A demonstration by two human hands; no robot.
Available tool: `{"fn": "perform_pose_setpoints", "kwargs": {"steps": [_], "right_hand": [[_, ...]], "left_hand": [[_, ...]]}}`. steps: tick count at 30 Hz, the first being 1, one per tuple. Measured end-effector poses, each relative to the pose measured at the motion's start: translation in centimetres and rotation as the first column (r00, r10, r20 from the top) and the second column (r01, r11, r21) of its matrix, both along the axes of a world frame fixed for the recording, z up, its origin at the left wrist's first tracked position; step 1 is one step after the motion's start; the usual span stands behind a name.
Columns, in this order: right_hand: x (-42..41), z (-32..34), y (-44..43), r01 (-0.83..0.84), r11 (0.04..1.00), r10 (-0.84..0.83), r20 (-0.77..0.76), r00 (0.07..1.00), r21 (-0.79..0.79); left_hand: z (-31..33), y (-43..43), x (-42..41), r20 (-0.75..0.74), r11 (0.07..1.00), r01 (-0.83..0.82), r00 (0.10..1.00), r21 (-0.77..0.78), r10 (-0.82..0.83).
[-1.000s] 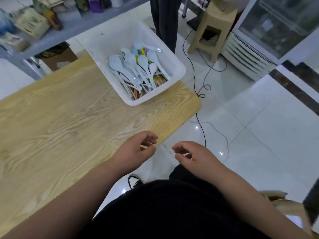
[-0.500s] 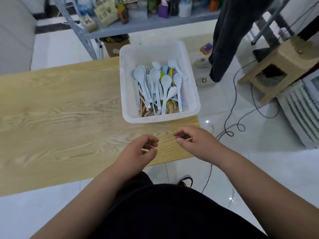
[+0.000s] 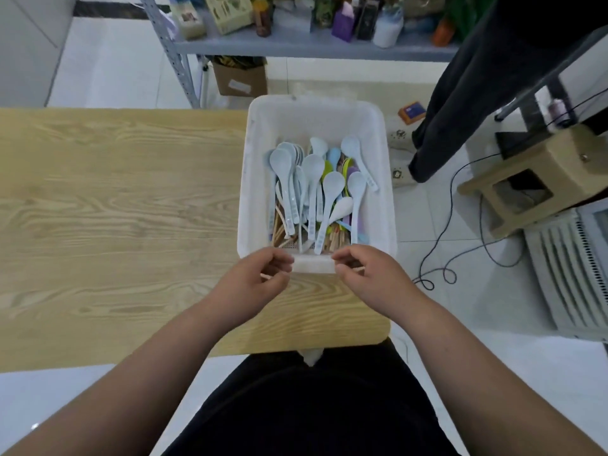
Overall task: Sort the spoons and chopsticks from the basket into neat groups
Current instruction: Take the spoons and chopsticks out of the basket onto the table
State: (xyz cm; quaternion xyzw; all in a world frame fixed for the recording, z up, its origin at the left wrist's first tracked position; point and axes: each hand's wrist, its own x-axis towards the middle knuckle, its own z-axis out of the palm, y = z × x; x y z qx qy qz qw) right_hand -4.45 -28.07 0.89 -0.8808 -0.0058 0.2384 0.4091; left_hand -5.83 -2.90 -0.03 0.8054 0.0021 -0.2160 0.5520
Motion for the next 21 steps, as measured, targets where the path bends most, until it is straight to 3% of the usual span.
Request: {"fn": "perform_pose_setpoints", "kwargs": {"steps": [3,5,9,13,16,21], "right_hand": [[1.7,-0.9,0.0,0.004,0.995,0.001,0.052,0.999,-0.096],[3.1,-1.6,0.2,-0.017,0.971,0.036,0.074,0.997,-0.239],[6.3,-2.9,1.1,-0.192,0.848,0.22,-0.001,0.976,-0.493],[8.8,-4.1,2.0,-0.251,0.756,0.288,-0.036,0.957,-0.604],[10.1,-4.8,2.2,-0.28,0.698,0.316,-0.068,0.946,-0.66],[10.6,-5.4,2.1,-0.294,0.736,0.286,-0.113,0.951,-0.61]], "left_hand": [[-0.9,-1.1,3.9,0.028,0.997,-0.038,0.999,0.064,0.036],[-1.9,-2.0,6.3,0.017,0.989,-0.073,0.997,0.132,0.071],[-4.7,-3.7,9.8,-0.029,0.93,-0.123,0.99,0.346,0.141],[-6.4,-5.3,12.5,-0.108,0.817,-0.06,0.983,0.573,0.148],[-7.4,-6.1,13.4,-0.099,0.794,-0.136,0.966,0.593,0.24],[-8.3,-6.5,13.9,-0.109,0.795,-0.173,0.952,0.581,0.287]]}}
